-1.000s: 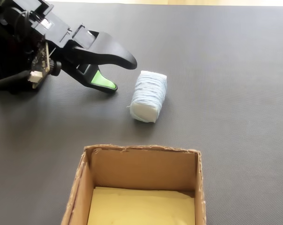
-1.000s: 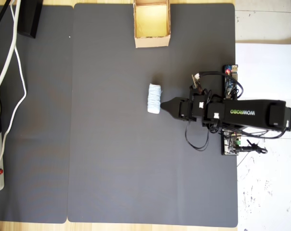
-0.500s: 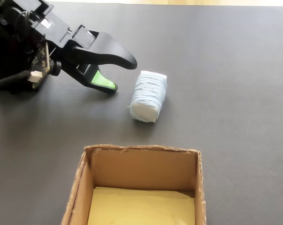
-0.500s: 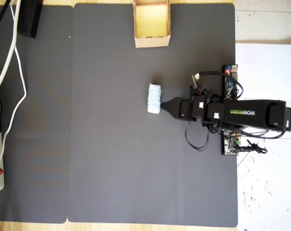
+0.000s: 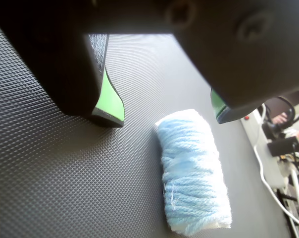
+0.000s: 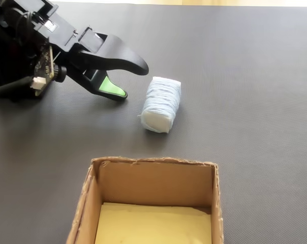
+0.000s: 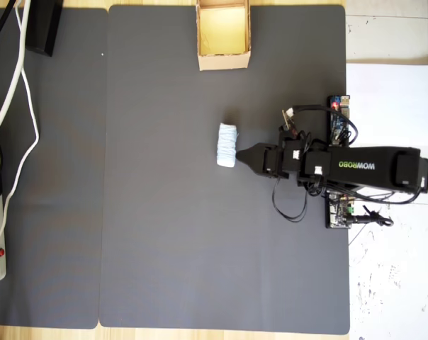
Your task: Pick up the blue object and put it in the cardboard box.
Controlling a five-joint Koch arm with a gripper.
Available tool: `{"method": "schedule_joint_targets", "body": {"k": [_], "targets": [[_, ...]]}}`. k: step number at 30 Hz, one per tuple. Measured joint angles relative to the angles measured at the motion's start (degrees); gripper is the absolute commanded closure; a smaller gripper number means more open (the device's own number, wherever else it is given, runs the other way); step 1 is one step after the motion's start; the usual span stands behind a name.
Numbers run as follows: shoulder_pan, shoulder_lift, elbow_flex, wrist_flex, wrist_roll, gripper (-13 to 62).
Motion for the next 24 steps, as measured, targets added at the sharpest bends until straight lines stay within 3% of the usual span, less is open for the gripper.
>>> {"method": "schedule_joint_targets", "body": {"k": [16, 24], "targets": [[4.0, 0.0, -0.6, -7.6, -1.0, 14.9], [4.4, 0.0, -5.6, -0.4, -1.1, 15.6]]}}
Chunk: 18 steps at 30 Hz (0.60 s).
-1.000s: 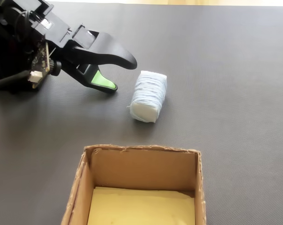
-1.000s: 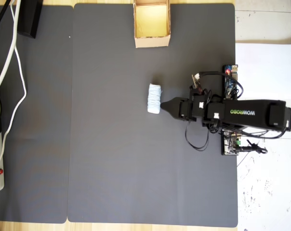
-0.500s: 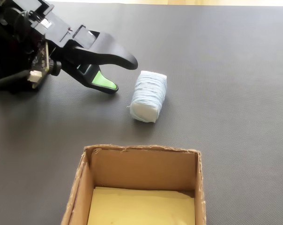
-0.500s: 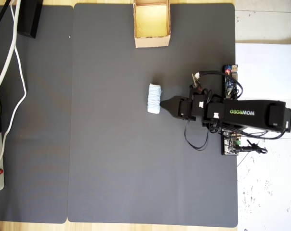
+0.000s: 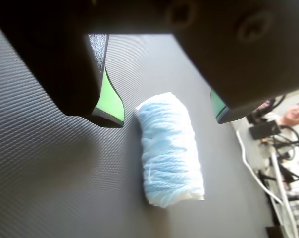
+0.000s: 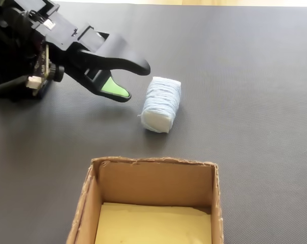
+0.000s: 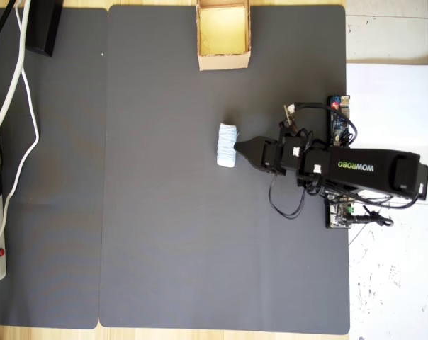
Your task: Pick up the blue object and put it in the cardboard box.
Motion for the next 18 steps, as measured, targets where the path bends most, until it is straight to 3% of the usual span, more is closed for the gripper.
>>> {"method": "schedule_joint_targets", "body": {"k": [5, 18], "targets": [[0.0, -1.1, -9.1, 5.6, 0.0, 15.9], [-0.5, -16.6, -24.1, 22.5, -0.1, 15.8]]}}
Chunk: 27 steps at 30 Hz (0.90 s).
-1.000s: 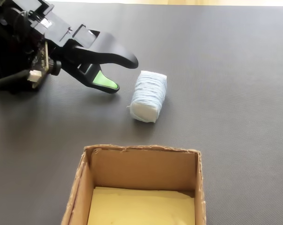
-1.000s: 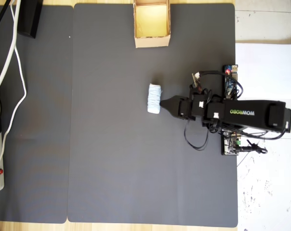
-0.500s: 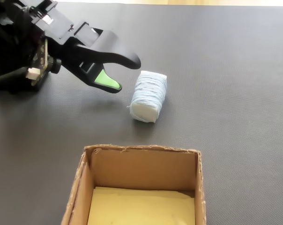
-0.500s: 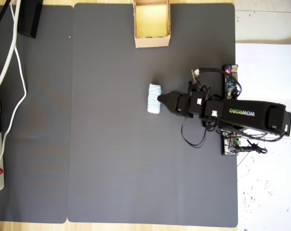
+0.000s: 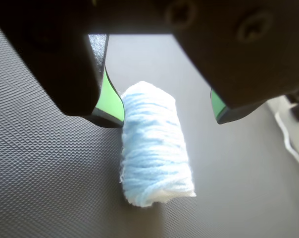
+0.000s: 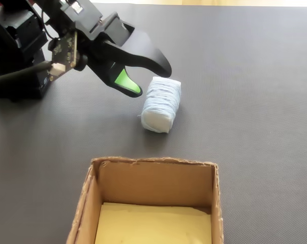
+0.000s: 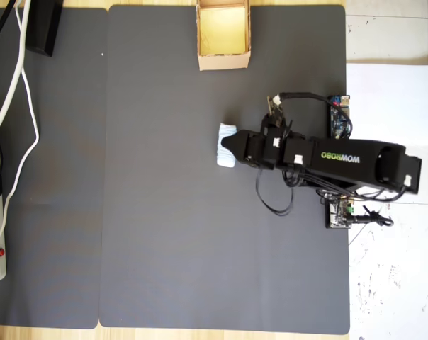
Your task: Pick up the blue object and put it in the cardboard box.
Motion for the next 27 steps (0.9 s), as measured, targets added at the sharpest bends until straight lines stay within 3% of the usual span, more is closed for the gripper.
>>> {"method": "schedule_joint_targets", "body": {"k": [19, 23, 27], "targets": [[-1.2, -20.8, -14.4, 7.2, -0.1, 15.8], [-1.7, -22.9, -16.9, 8.0, -0.7, 20.2], [-1.7, -23.3, -17.1, 8.3, -1.7, 30.9]]}}
